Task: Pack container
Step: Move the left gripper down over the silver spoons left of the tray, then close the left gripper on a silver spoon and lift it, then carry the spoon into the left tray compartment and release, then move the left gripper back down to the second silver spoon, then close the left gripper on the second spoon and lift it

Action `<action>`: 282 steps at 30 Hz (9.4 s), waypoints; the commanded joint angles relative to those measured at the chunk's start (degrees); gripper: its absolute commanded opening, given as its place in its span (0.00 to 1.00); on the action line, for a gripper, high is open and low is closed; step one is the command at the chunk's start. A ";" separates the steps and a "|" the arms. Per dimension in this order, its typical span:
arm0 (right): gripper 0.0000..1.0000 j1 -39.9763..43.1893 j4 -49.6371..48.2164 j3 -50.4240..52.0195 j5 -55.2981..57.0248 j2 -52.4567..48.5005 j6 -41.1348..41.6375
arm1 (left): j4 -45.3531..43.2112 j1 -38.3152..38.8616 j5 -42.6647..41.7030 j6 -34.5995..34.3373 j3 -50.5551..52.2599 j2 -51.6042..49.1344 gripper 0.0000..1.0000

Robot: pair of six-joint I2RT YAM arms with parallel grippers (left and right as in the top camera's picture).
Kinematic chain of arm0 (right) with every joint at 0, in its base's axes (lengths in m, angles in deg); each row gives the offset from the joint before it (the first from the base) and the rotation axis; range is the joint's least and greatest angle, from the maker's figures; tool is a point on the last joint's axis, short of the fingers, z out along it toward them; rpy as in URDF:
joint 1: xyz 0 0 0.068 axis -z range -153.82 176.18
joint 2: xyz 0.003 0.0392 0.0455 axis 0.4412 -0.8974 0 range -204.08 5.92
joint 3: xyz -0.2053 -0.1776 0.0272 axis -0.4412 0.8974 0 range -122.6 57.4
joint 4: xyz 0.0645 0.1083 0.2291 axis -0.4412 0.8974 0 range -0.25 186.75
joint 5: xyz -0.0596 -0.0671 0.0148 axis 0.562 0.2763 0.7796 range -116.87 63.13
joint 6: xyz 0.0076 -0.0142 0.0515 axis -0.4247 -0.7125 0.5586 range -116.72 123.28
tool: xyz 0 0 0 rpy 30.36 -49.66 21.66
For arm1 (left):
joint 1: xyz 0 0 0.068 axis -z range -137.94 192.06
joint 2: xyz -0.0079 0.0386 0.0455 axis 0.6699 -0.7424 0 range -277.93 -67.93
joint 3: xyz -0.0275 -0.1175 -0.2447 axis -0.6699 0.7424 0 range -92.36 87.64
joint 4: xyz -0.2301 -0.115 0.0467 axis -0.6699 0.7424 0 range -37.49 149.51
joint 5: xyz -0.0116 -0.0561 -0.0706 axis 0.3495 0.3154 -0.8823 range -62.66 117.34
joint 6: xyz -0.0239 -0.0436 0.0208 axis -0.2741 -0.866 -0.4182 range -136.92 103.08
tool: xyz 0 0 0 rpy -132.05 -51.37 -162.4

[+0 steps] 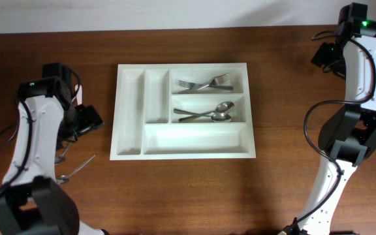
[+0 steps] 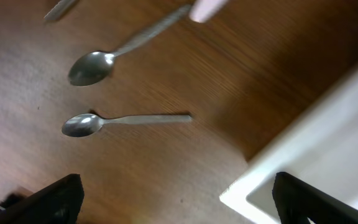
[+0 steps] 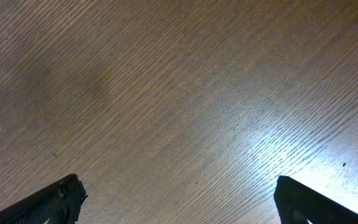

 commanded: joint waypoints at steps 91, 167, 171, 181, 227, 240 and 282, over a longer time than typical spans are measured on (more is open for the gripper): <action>0.99 -0.09 0.00 -1.07 0.09 3.06 0.04 | -33.42 -12.39 -40.68 16.74 21.77 23.15 0.02; 0.99 -0.09 0.00 -1.07 0.09 3.06 0.04 | -19.08 -7.52 -2.86 0.11 12.50 10.71 0.99; 0.99 -0.11 0.00 -1.07 0.09 3.06 0.04 | -21.88 -7.52 -2.93 -1.31 19.47 11.41 0.99; 0.99 -0.09 0.00 -1.07 0.09 3.06 0.04 | -28.39 -15.17 -8.24 -1.62 35.82 34.77 0.99; 0.99 -0.09 0.00 -1.07 0.09 3.06 0.04 | -33.20 -44.04 -22.38 10.80 43.50 21.55 0.97; 0.99 -0.09 0.00 -1.07 0.09 3.06 0.04 | -41.62 -43.98 -29.70 11.04 43.50 15.13 0.94; 0.99 -0.09 0.00 -1.07 0.07 3.06 0.04 | -48.04 -40.50 -33.81 11.82 49.86 14.75 0.02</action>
